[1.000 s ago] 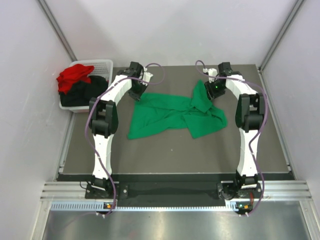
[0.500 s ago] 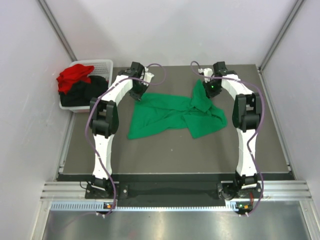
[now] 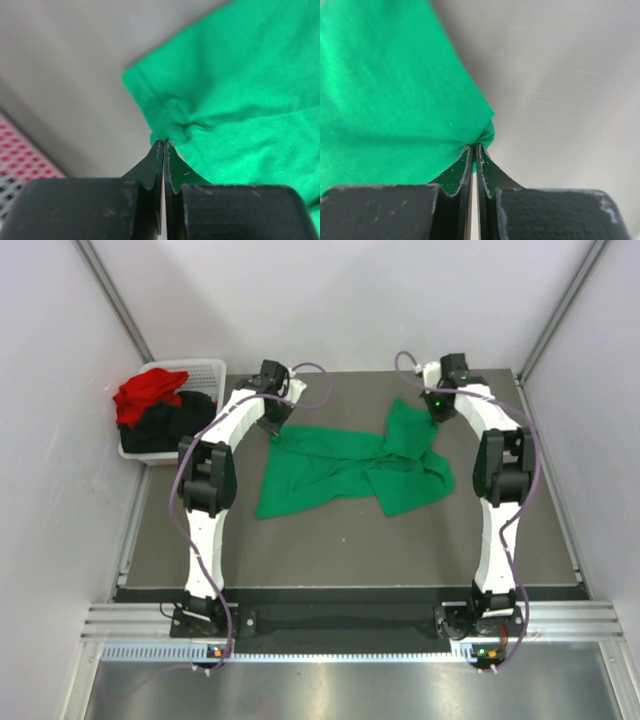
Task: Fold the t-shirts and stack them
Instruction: Flatten the tshirt out
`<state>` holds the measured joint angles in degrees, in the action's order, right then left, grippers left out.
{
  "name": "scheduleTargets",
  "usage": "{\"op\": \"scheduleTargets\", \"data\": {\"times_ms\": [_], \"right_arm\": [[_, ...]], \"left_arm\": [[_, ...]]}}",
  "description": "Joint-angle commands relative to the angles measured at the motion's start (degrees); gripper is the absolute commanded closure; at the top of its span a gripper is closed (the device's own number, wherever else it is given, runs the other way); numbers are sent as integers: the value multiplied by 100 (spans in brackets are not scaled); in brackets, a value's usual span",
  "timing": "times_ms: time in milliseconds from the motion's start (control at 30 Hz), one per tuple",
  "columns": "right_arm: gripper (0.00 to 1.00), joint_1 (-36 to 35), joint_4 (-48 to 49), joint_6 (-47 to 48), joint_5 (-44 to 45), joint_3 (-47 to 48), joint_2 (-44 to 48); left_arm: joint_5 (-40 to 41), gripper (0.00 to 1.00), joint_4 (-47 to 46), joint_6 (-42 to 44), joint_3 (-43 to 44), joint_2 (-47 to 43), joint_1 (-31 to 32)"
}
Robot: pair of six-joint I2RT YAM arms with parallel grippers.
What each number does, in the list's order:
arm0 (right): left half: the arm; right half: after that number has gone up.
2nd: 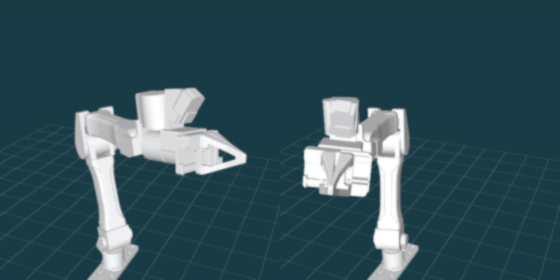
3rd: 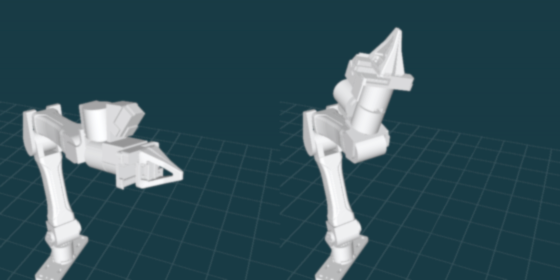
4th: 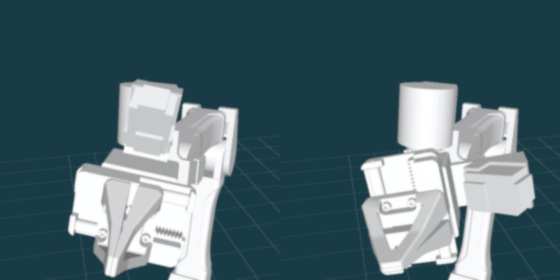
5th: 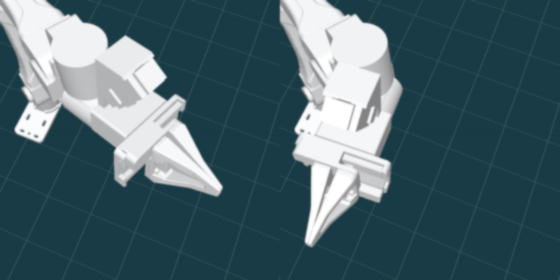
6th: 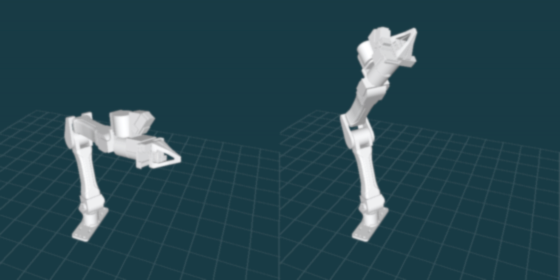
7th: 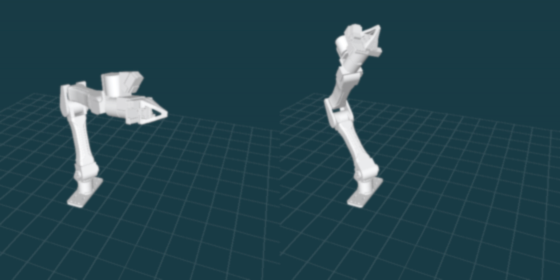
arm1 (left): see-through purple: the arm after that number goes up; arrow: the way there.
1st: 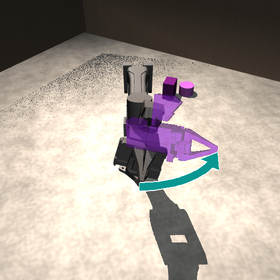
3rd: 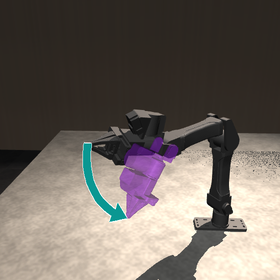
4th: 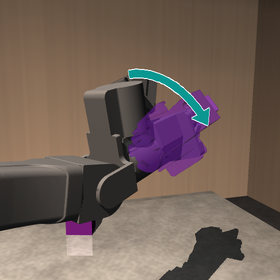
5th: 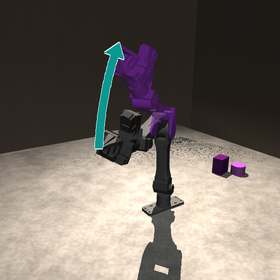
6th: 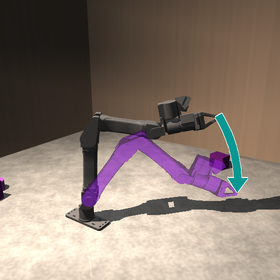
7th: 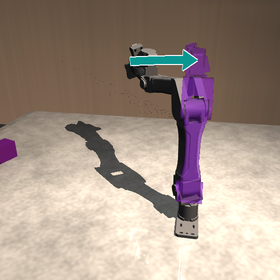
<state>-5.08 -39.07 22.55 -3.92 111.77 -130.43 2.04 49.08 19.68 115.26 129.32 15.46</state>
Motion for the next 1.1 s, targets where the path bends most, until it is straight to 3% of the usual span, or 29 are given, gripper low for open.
{"op": "scheduleTargets", "data": {"times_ms": [0, 333, 633, 1067], "right_arm": [[100, 271, 601, 48, 331, 399, 1212], [100, 315, 936, 162, 488, 565, 2486], [100, 315, 1374, 268, 770, 628, 3927], [100, 324, 1982, 303, 1087, 83, 5843]], "left_arm": [[393, 100, -662, 159, 382, -732, -26], [455, 100, -1250, 308, 1147, -1417, 79], [841, 100, -2314, 659, 1095, -2445, 448], [912, 100, -2324, 932, 507, -3931, 756]]}}
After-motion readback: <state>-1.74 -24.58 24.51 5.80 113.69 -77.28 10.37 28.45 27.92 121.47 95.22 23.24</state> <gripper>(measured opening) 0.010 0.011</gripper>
